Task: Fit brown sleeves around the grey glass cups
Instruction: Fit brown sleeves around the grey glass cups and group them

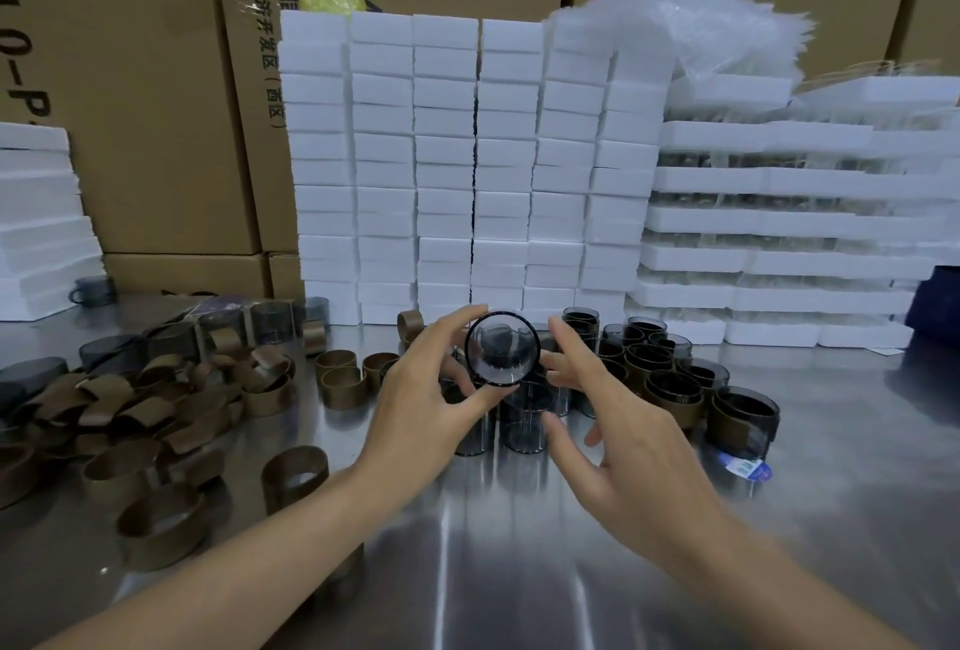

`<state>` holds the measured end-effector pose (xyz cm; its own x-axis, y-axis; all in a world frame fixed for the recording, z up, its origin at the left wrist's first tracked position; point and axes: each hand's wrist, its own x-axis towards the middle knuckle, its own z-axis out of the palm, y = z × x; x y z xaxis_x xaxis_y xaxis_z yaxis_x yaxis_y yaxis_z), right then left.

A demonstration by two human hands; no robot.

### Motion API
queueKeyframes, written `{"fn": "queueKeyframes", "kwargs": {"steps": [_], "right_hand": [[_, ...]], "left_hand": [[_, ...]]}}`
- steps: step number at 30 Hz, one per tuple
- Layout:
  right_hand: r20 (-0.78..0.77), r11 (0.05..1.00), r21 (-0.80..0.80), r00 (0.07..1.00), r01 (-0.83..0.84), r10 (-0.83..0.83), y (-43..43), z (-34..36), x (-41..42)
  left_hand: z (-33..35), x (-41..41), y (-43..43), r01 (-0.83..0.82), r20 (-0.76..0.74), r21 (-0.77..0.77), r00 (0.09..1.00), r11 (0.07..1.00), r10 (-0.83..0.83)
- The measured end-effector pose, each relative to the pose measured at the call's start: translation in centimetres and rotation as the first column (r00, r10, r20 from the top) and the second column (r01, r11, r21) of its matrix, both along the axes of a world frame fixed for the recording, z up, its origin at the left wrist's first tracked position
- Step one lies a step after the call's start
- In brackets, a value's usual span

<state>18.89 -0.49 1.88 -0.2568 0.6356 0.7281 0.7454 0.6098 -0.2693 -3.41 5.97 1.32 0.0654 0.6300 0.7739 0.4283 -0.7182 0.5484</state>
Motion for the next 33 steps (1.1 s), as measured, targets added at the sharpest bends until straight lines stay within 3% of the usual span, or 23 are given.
{"fn": "queueKeyframes", "kwargs": {"steps": [8,17,23,27,33], "right_hand": [[-0.01,0.992,-0.074,0.995,-0.101,0.101,0.9,-1.8,-0.4],[-0.313,0.986,-0.047,0.94,-0.16,0.138,2.0,-2.8,-1.9],[-0.367,0.99,-0.076,0.927,-0.115,0.079,4.0,-2.4,-2.5],[-0.476,0.984,-0.076,0.873,-0.162,0.107,4.6,-2.7,-2.2],[-0.583,0.964,-0.104,0.8,-0.243,0.139,4.3,-2.6,-2.2]], "left_hand": [[-0.2,0.0,0.3,-0.002,-0.023,-0.05,1.0,0.999,0.001],[0.1,0.4,-0.2,-0.004,-0.091,-0.025,0.996,1.0,0.001],[-0.3,0.2,0.3,-0.027,-0.125,-0.058,0.992,0.998,0.02],[-0.2,0.4,0.3,-0.061,-0.171,-0.015,0.984,0.998,0.057],[0.3,1.0,-0.4,-0.013,-0.125,-0.015,0.992,1.0,0.011]]}}
